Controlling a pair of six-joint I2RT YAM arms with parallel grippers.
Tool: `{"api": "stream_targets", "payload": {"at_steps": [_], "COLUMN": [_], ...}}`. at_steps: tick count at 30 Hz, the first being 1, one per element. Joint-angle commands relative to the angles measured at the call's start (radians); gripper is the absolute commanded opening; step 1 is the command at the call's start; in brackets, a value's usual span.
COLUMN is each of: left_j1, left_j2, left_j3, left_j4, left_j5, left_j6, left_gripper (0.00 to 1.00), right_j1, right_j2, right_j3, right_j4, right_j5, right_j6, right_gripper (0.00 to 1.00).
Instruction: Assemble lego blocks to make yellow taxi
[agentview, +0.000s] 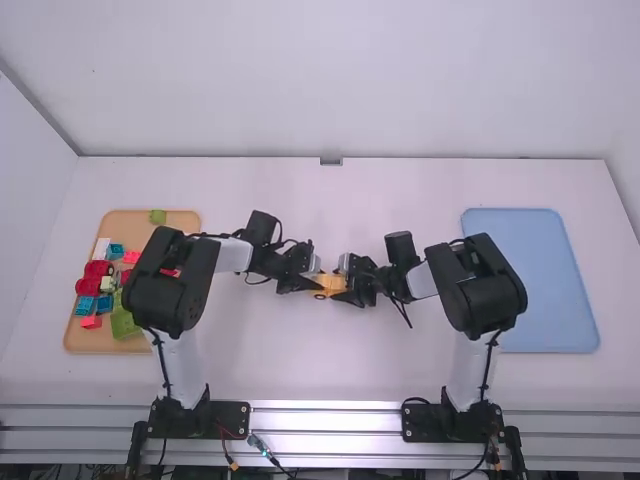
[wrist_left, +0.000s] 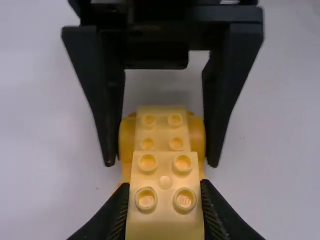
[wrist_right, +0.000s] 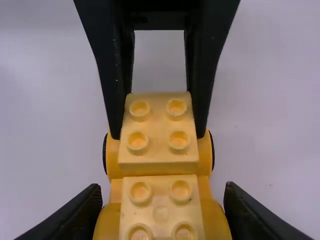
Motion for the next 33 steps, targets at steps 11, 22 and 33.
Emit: {"api": "stream_targets", "payload": {"at_steps": [11, 22, 33], "left_j1": [-0.043, -0.046, -0.041], "left_j2": [0.010, 0.010, 0.010], "left_j3": [-0.050, -0.092, -0.078], "left_j4": [0.093, 0.159, 0.163], "left_j5": [-0.021, -0.019, -0.019], "left_j6": [-0.048, -0.133, -0.133], "left_gripper": [0.02, 0.03, 0.51], "right_j1": [-0.021, -0.034, -0.028], "right_j2": [0.013, 0.013, 0.013], "right_j3": [-0.011, -0.010, -0.010], "right_j4": [-0.029, -0.027, -0.028], "right_j5": [0.026, 0.027, 0.027], "right_j6": [-0.034, -0.034, -0.033], "right_gripper": [0.48, 0.51, 0.52]}}
